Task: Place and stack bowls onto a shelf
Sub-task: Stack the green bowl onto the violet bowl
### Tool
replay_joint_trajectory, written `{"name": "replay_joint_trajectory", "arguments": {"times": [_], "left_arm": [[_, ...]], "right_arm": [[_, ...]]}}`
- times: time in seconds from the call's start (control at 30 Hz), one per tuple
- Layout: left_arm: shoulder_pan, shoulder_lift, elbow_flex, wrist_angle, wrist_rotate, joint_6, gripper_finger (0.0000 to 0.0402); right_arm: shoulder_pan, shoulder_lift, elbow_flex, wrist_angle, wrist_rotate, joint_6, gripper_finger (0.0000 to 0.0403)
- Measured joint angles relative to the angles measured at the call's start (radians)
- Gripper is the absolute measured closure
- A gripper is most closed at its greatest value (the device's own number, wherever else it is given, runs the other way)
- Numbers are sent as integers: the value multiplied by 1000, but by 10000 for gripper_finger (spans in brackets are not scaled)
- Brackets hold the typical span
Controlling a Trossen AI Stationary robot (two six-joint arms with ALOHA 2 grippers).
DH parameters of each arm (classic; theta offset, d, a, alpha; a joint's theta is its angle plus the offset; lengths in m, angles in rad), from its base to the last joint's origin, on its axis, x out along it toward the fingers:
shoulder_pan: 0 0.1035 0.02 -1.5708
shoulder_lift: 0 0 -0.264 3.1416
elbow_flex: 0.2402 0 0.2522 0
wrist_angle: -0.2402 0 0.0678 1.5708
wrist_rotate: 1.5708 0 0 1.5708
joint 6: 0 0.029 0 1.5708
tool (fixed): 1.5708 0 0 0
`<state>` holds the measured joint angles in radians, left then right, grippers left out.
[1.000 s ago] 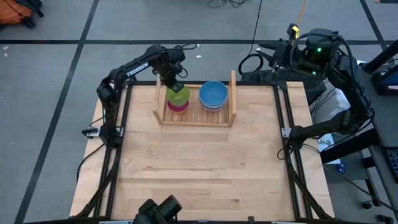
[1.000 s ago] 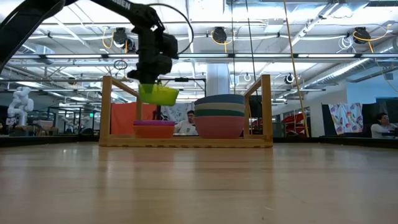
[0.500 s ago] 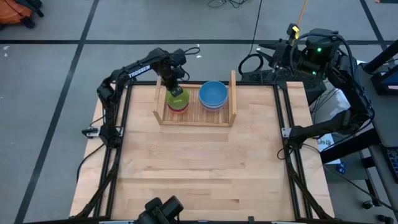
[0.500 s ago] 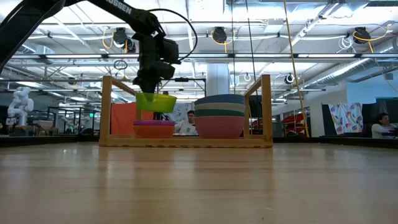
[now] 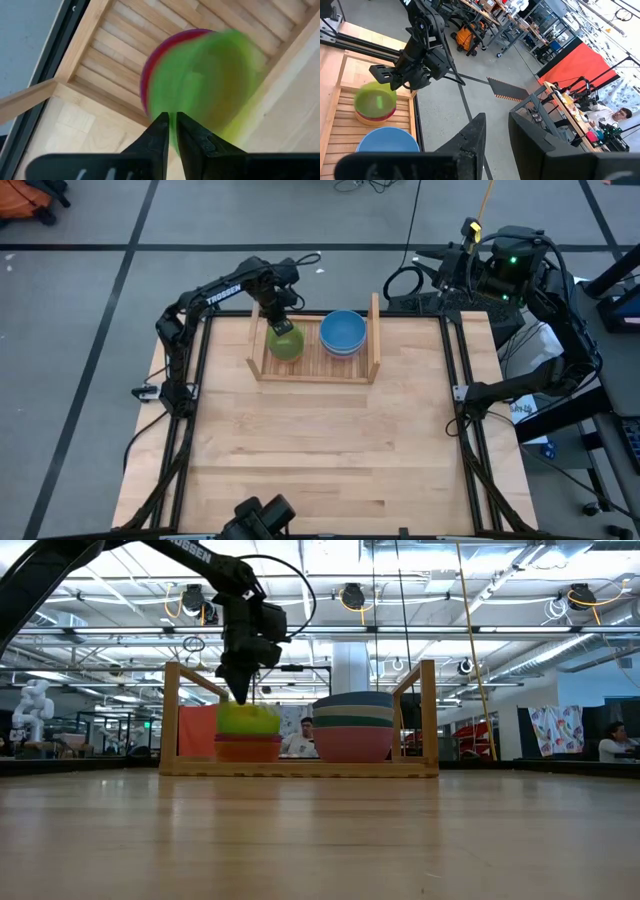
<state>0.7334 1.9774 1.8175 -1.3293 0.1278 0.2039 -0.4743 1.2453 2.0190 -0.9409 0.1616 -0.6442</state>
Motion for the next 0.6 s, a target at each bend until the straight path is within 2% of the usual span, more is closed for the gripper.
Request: {"name": "replay_joint_trajectory", "arguments": {"times": [0.17,0.3,0.43,0.6], "left_arm": [[-6,0,0,0,-66,1,358],[-7,0,0,0,-75,3,357],[-8,0,0,0,-66,0,356],[-21,0,0,18,3,48,356]], "right_arm": [[0,0,0,0,0,0,326],[0,0,0,0,0,0,325],[0,0,0,0,0,0,325],[0,0,0,0,0,0,325]]}}
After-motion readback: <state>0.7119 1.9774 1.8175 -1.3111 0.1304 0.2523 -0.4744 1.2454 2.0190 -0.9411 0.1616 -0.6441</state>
